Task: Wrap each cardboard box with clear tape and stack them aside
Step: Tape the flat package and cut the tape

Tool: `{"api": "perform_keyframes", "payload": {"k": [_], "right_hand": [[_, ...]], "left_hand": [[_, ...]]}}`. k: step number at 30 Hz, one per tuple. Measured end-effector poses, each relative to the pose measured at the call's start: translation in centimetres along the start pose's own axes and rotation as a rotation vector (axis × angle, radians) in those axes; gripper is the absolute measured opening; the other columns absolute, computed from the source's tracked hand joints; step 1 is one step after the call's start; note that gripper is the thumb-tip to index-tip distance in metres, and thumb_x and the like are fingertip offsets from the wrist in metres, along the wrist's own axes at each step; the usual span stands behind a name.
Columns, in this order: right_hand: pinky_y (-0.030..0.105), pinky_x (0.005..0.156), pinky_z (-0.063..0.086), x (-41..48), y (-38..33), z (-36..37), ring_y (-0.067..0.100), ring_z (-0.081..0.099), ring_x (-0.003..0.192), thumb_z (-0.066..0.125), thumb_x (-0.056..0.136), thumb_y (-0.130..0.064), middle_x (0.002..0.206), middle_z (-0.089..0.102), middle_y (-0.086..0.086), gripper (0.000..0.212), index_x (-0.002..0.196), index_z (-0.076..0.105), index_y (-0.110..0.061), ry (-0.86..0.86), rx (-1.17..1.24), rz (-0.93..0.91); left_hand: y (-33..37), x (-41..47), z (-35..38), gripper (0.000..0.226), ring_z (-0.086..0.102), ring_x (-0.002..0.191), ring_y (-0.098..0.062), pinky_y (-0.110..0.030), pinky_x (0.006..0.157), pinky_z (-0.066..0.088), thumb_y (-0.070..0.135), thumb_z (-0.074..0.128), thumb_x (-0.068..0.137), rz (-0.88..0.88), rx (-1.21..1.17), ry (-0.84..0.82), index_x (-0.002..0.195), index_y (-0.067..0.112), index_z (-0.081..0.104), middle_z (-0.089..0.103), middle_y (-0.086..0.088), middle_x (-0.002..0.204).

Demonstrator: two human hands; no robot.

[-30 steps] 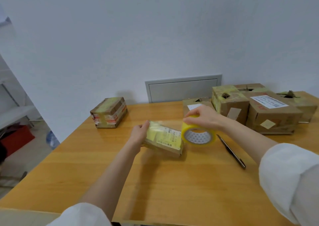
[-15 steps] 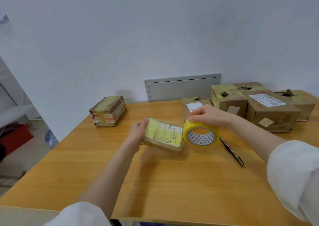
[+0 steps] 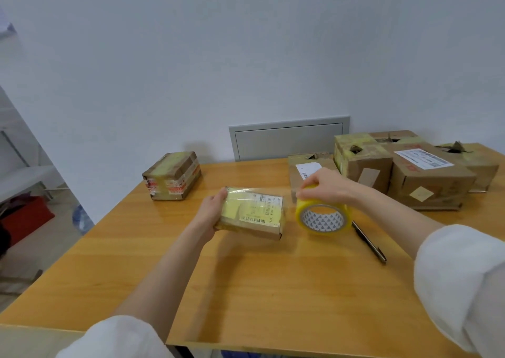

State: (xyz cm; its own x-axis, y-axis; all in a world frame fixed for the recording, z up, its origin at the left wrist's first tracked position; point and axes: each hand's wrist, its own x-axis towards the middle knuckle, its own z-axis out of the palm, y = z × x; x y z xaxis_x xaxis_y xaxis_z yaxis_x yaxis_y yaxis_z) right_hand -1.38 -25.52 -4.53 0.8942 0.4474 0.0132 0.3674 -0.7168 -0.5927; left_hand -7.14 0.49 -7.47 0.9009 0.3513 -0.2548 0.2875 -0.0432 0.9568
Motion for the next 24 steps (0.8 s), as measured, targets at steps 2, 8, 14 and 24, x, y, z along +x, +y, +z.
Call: {"api": "perform_keyframes", "payload": {"k": [2,8,14,24], "right_hand": [[0.025,0.078,0.045,0.3,-0.3,0.4,0.011,0.057,0.097,0.063,0.089,-0.037,0.105,0.062,-0.007,0.017,0.098,0.070,-0.024,-0.032,0.003,-0.001],[0.033,0.088,0.052,1.2,-0.8,2.1,0.015,0.061,0.098,0.062,0.089,-0.044,0.108,0.066,-0.001,0.033,0.107,0.068,-0.018,-0.107,-0.053,0.058],[0.032,0.095,0.046,1.6,-2.2,1.7,0.019,0.051,0.115,0.073,0.080,-0.037,0.120,0.056,-0.002,0.047,0.121,0.062,-0.018,-0.173,-0.097,0.119],[0.034,0.086,0.053,2.2,-2.0,2.8,0.017,0.061,0.096,0.078,0.075,-0.044,0.101,0.067,0.000,0.036,0.098,0.070,-0.016,-0.107,-0.064,0.107]], "left_hand": [[0.0,-0.1,-0.3,0.035,0.066,0.073,-0.021,-0.035,0.065,0.053,0.039,0.042,0.100,-0.060,-0.031,-0.026,0.108,0.010,0.058,0.070,-0.008,0.090],[-1.5,-0.3,-0.4,0.029,0.066,0.072,-0.020,-0.034,0.065,0.055,0.026,0.051,0.097,-0.116,-0.031,-0.054,0.120,0.009,0.050,0.069,-0.011,0.095],[-3.8,0.8,1.1,0.046,0.054,0.117,-0.023,-0.037,0.094,0.048,0.026,0.046,0.099,0.174,0.710,0.113,0.143,0.015,0.039,0.047,-0.009,0.140],[-5.2,-2.9,6.4,0.097,-0.007,0.148,-0.025,-0.040,0.120,0.000,0.070,0.032,0.089,0.531,1.459,-0.285,0.152,0.006,-0.005,-0.010,-0.014,0.159]]}}
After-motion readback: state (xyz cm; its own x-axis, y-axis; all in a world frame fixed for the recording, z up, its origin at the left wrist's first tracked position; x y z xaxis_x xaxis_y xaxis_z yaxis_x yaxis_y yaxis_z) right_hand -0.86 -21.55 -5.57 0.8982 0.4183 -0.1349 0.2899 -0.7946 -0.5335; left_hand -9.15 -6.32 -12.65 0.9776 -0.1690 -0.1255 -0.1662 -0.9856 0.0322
